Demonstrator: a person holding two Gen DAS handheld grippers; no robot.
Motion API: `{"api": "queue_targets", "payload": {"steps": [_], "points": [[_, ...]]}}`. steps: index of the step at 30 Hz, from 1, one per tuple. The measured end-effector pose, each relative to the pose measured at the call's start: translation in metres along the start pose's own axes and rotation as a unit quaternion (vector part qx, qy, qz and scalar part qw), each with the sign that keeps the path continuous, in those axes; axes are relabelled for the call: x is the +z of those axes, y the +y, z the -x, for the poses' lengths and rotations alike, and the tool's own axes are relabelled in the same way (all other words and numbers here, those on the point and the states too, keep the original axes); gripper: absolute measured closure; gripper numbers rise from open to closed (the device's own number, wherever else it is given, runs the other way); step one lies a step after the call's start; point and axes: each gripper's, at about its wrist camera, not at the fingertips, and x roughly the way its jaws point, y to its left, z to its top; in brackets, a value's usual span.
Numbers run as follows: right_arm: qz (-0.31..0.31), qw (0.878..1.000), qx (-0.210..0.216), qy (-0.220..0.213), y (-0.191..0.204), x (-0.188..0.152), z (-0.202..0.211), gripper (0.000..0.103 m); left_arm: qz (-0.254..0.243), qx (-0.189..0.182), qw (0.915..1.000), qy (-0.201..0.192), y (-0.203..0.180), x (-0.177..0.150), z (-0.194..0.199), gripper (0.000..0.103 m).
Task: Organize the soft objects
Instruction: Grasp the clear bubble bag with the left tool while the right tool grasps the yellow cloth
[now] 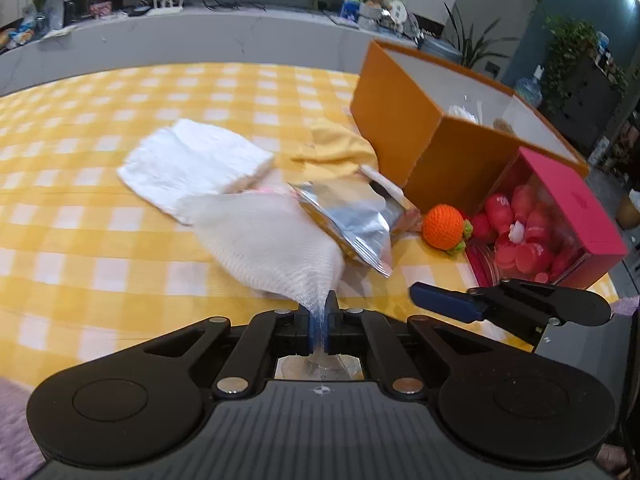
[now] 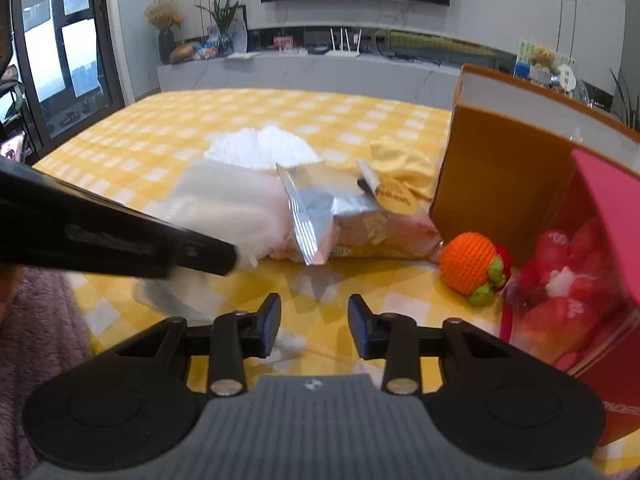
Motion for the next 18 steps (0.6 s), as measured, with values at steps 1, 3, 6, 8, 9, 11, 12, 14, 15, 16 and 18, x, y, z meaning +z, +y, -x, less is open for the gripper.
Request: {"api": "queue_targets", "payload": {"steps": [1,3,6,8,9,11,12,14,15,16,18], "points": [[0.001,1.0,-0.001,-0.003,0.0,0.001,0.003,0.066,0.004,0.002,1.0,-0.005,0.003,0.0,0.005,0.099],[0.0,1.0,-0.001,-0.005,-0.003,0.002,0.007,0.065,0.01,0.004,0.9998,-0.014,0.01,0.003,0.014,0.099],[0.004,1.0,-0.009,-0.003,-0.004,0.008,0.012,0.064,0.018,0.006,0.9994,-0.03,0.018,0.012,0.021,0.099],[0.012,1.0,-0.013,-0.005,-0.007,0.017,0.016,0.062,0.023,0.004,0.9989,-0.04,0.023,0.022,0.022,0.099],[0.022,1.0,-0.013,-0.001,-0.009,0.025,0.017,0.059,0.023,0.003,0.9988,-0.044,0.024,0.027,0.021,0.099],[0.043,0.999,-0.012,0.002,-0.011,0.043,0.017,0.055,0.021,-0.002,0.9984,-0.052,0.023,0.039,0.018,0.099],[0.058,0.998,-0.01,0.002,-0.013,0.054,0.016,0.049,0.021,-0.004,0.9982,-0.057,0.022,0.045,0.016,0.099],[0.097,0.995,-0.01,0.007,-0.015,0.078,0.011,0.037,0.017,-0.01,0.9976,-0.066,0.02,0.057,0.012,0.099],[0.121,0.993,-0.01,0.013,-0.014,0.09,0.005,0.033,0.014,-0.009,0.9974,-0.07,0.019,0.061,0.008,0.099],[0.143,0.989,-0.007,0.02,-0.014,0.102,-0.001,0.031,0.01,-0.005,0.9972,-0.074,0.019,0.065,0.005,0.099],[0.187,0.982,0.002,0.042,-0.013,0.127,-0.017,0.026,0.008,-0.006,0.9965,-0.083,0.023,0.068,-0.004,0.099]]}}
